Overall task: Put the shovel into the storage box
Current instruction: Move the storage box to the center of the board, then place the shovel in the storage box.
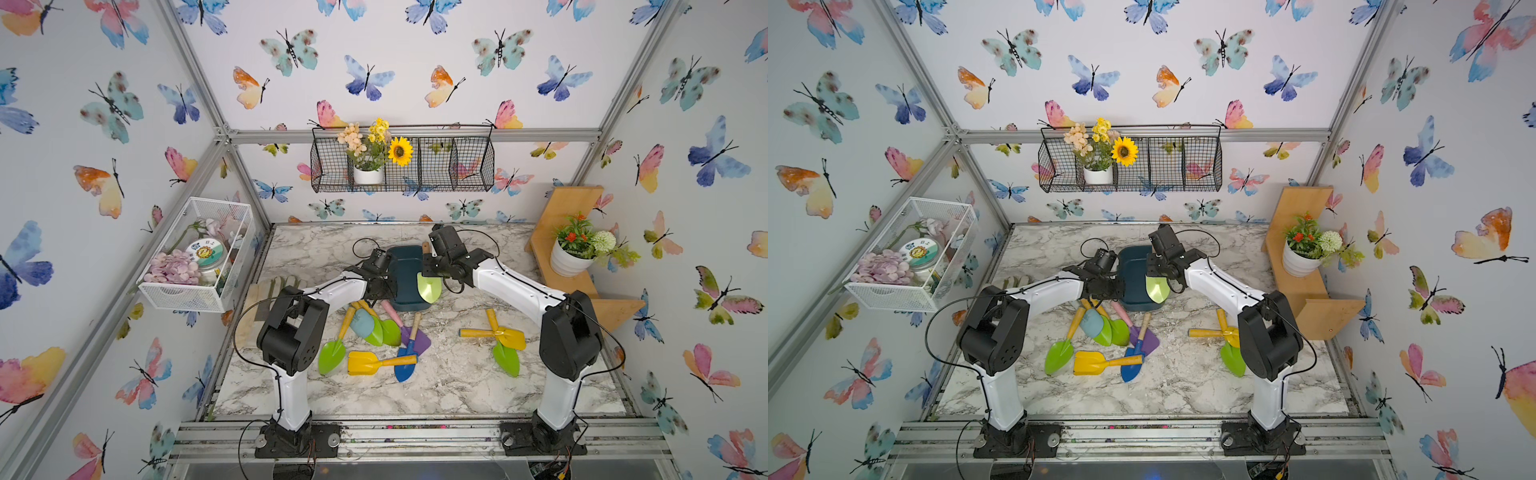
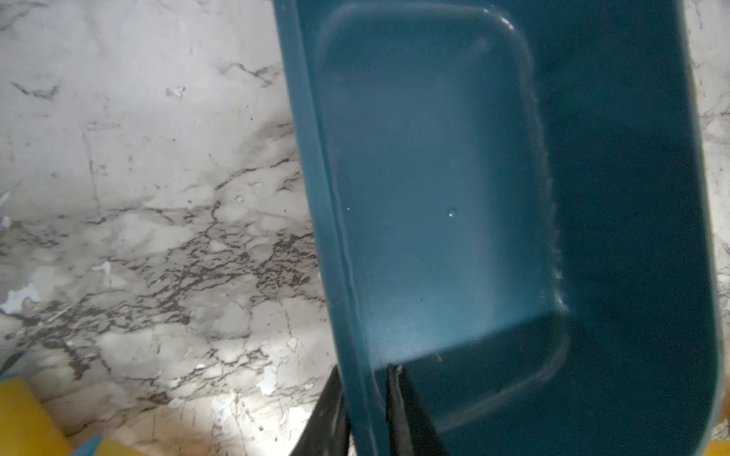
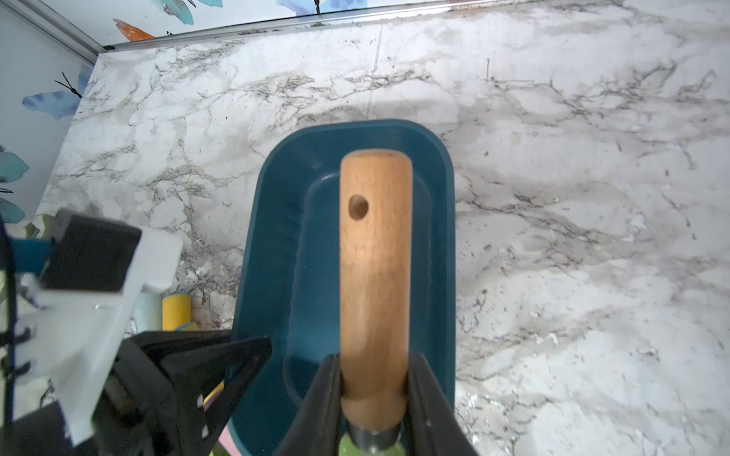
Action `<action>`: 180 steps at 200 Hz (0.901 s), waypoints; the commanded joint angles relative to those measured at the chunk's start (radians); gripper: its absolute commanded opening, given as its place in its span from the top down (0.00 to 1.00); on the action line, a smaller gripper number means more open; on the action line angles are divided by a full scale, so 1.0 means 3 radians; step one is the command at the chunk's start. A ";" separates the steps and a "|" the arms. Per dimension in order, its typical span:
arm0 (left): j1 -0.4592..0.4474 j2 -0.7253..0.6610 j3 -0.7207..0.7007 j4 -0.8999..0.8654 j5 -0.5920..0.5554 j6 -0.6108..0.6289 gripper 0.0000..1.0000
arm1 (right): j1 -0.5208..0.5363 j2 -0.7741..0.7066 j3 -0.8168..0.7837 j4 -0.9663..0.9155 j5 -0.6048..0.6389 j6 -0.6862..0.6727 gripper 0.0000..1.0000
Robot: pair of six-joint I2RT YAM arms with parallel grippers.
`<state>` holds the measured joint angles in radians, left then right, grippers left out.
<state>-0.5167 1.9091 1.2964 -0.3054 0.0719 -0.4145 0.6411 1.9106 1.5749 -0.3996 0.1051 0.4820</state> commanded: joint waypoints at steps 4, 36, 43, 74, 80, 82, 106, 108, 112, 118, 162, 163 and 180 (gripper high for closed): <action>-0.0017 -0.0132 -0.0019 -0.0069 -0.0020 0.0033 0.67 | 0.0011 0.0231 0.0293 -0.0091 -0.0031 -0.0081 0.79; -0.0016 -0.0207 -0.0003 -0.0080 -0.0033 0.0006 0.52 | -0.0005 0.0571 0.0624 -0.0192 -0.0043 -0.0113 0.79; -0.0016 -0.0238 -0.0001 -0.0091 -0.0048 0.0006 0.52 | -0.0009 0.0630 0.0669 -0.0197 -0.0041 -0.0123 0.79; -0.0012 -0.0489 -0.0106 -0.0094 -0.0125 -0.0029 0.50 | -0.0025 0.0884 0.0852 -0.0260 -0.0059 -0.0170 0.78; -0.0011 -0.0548 -0.0141 -0.0089 -0.0133 -0.0040 0.49 | -0.0030 0.0934 0.0891 -0.0275 -0.0059 -0.0181 0.78; -0.0014 -0.0574 -0.0161 -0.0087 -0.0135 -0.0044 0.49 | -0.0030 0.0947 0.0904 -0.0282 -0.0059 -0.0183 0.78; -0.0012 -0.0817 -0.0341 -0.0071 -0.0127 -0.0090 0.49 | -0.0045 0.1124 0.1024 -0.0328 -0.0036 -0.0211 0.78; -0.0011 -0.0837 -0.0353 -0.0067 -0.0127 -0.0095 0.49 | -0.0049 0.1137 0.1034 -0.0336 -0.0038 -0.0211 0.78; -0.0011 -0.0878 -0.0386 -0.0066 -0.0128 -0.0101 0.49 | -0.0053 0.1162 0.1055 -0.0346 -0.0031 -0.0214 0.78; -0.0011 -0.0944 -0.0433 -0.0062 -0.0134 -0.0110 0.48 | -0.0060 0.1196 0.1078 -0.0358 -0.0026 -0.0220 0.78; 0.0004 -0.1315 -0.0736 -0.0051 -0.0133 -0.0177 0.47 | -0.0102 0.1358 0.1186 -0.0406 -0.0023 -0.0211 0.76; 0.0004 -0.1321 -0.0742 -0.0051 -0.0135 -0.0178 0.47 | -0.0102 0.1361 0.1187 -0.0406 -0.0023 -0.0208 0.76; 0.0009 -0.1417 -0.0816 -0.0060 -0.0138 -0.0200 0.47 | -0.0107 0.1413 0.1206 -0.0414 -0.0023 -0.0203 0.73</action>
<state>-0.5182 1.5387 1.0840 -0.3122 0.0608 -0.4572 0.6155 2.3077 1.8965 -0.4973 0.0978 0.4252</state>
